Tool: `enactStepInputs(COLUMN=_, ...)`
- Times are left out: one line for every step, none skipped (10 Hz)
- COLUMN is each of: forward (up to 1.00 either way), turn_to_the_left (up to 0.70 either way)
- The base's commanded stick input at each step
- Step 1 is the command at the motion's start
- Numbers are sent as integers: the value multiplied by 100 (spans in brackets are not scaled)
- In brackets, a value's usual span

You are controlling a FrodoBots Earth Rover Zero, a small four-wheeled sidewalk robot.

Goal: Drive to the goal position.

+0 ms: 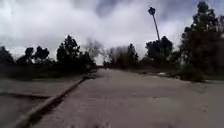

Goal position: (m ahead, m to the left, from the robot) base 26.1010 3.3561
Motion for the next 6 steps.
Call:
enactStepInputs(forward=70, turn_to_the_left=0)
enactStepInputs(forward=70, turn_to_the_left=0)
enactStepInputs(forward=70, turn_to_the_left=0)
enactStepInputs(forward=70, turn_to_the_left=0)
enactStepInputs(forward=70, turn_to_the_left=0)
enactStepInputs(forward=70, turn_to_the_left=0)
